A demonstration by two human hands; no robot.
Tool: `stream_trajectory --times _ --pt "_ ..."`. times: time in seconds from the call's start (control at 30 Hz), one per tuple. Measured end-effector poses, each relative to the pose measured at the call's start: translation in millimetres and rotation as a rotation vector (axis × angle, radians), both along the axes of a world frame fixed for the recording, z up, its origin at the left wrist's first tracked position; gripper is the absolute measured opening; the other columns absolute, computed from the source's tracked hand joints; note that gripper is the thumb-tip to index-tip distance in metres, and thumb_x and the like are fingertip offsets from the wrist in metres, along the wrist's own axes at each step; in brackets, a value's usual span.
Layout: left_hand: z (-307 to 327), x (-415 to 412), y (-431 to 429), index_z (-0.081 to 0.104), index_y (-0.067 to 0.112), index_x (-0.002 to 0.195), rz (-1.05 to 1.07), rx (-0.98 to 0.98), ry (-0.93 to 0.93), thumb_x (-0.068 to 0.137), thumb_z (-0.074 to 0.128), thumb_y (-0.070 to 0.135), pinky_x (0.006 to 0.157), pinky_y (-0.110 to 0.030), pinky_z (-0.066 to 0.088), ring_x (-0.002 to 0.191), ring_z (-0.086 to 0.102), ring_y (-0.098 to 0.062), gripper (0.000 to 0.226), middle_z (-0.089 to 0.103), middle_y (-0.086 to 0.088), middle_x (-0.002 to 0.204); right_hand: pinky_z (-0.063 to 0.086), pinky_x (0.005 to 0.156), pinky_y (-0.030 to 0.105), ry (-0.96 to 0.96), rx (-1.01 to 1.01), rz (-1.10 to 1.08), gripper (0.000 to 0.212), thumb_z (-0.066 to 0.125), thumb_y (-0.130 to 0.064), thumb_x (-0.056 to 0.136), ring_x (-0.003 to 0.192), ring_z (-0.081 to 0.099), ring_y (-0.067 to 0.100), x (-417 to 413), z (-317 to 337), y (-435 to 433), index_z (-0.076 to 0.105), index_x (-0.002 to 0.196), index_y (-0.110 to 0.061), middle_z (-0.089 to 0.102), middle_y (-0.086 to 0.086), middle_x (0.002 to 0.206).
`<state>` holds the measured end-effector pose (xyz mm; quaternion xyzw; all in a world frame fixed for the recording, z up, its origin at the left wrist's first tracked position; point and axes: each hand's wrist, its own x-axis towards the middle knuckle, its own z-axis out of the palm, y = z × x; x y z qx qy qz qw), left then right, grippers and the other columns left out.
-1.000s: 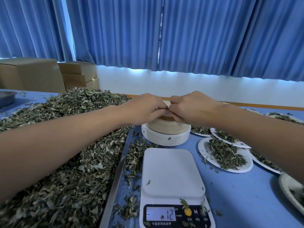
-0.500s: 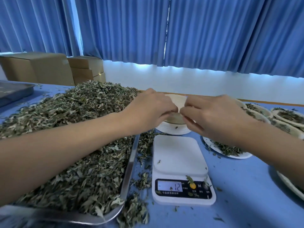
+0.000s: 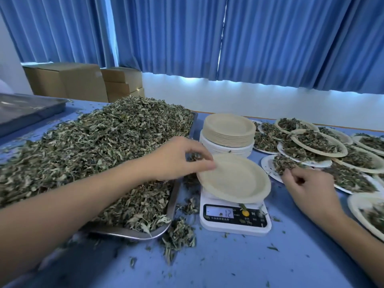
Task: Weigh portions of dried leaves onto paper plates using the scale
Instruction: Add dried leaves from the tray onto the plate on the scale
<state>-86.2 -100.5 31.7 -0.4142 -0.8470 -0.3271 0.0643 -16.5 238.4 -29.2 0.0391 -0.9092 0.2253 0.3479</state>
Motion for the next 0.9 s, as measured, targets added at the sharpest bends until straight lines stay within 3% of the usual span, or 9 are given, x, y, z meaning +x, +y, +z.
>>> stream_trajectory --times 0.07,0.17,0.23,0.3,0.43,0.5,0.67,0.8,0.9 --pt "-1 -22 -6 0.077 0.027 0.102 0.237 -0.038 0.085 0.096 0.058 0.051 0.088 -0.036 0.053 0.094 0.067 -0.007 0.031 0.074 0.013 0.101 0.025 0.046 0.022 -0.102 0.023 0.010 0.054 0.059 -0.009 0.094 0.043 0.030 0.014 -3 -5 4 0.027 0.052 -0.019 0.025 -0.002 0.041" --pt "-13 -49 -10 0.069 0.025 0.109 0.558 -0.363 0.035 0.101 0.046 0.050 0.088 -0.047 0.054 0.098 0.064 -0.025 0.034 0.069 0.002 0.103 0.022 0.046 0.026 -0.196 0.101 0.033 0.054 0.061 -0.010 0.091 0.042 0.030 0.014 -5 -11 2 0.025 0.052 -0.021 0.028 -0.002 0.041" --pt "-27 -52 -10 0.065 0.021 0.108 0.628 -0.467 -0.027 0.104 0.031 0.053 0.089 -0.049 0.051 0.102 0.062 -0.033 0.046 0.064 -0.006 0.107 0.023 0.047 0.028 -0.234 0.114 0.036 0.055 0.062 -0.012 0.093 0.041 0.028 0.013 -5 -12 1 0.025 0.053 -0.021 0.029 -0.003 0.041" --pt "-37 -49 -10 0.063 0.021 0.107 0.648 -0.489 0.037 0.106 0.020 0.052 0.089 -0.051 0.049 0.105 0.060 -0.036 0.053 0.060 -0.010 0.111 0.024 0.049 0.031 -0.249 0.106 0.032 0.055 0.062 -0.013 0.094 0.041 0.027 0.012 -4 -11 0 0.026 0.053 -0.020 0.029 -0.002 0.041" --pt "-44 -47 -12 0.057 0.016 0.118 0.688 -0.520 0.130 0.106 0.029 0.043 0.083 -0.049 0.049 0.105 0.057 -0.039 0.041 0.057 -0.013 0.115 0.027 0.050 0.031 -0.251 0.075 0.040 0.057 0.062 -0.016 0.097 0.041 0.031 0.014 0 -9 1 0.027 0.052 -0.019 0.029 -0.002 0.041" --pt "-42 -47 -11 0.057 0.012 0.117 0.693 -0.504 0.109 0.105 0.040 0.040 0.083 -0.048 0.052 0.102 0.058 -0.038 0.034 0.057 -0.015 0.113 0.030 0.050 0.032 -0.258 0.056 0.037 0.056 0.061 -0.016 0.097 0.040 0.029 0.012 1 -7 0 0.030 0.051 -0.015 0.032 0.003 0.041" --pt "-36 -51 -13 0.060 0.012 0.094 0.681 -0.390 0.119 0.098 0.062 0.030 0.069 -0.038 0.051 0.076 0.060 -0.026 0.018 0.064 -0.008 0.095 0.038 0.054 0.035 -0.283 0.025 0.029 0.051 0.060 -0.020 0.098 0.045 0.035 0.019 2 -5 -2 0.039 0.054 -0.004 0.044 0.013 0.046" --pt "-32 -49 -14 0.066 0.016 0.097 0.650 -0.210 0.192 0.097 0.065 0.027 0.075 -0.035 0.048 0.084 0.059 -0.022 0.011 0.060 -0.002 0.099 0.049 0.058 0.046 -0.308 0.014 0.010 0.050 0.059 -0.021 0.099 0.048 0.044 0.029 2 -3 -2 0.044 0.056 -0.001 0.049 0.014 0.049" --pt "-27 -48 -12 0.068 0.016 0.100 0.617 -0.050 0.232 0.097 0.066 0.027 0.080 -0.031 0.045 0.088 0.057 -0.018 0.011 0.061 0.000 0.101 0.051 0.060 0.046 -0.314 0.013 0.015 0.051 0.059 -0.024 0.100 0.052 0.051 0.035 3 -2 -2 0.049 0.056 0.000 0.051 0.014 0.049"
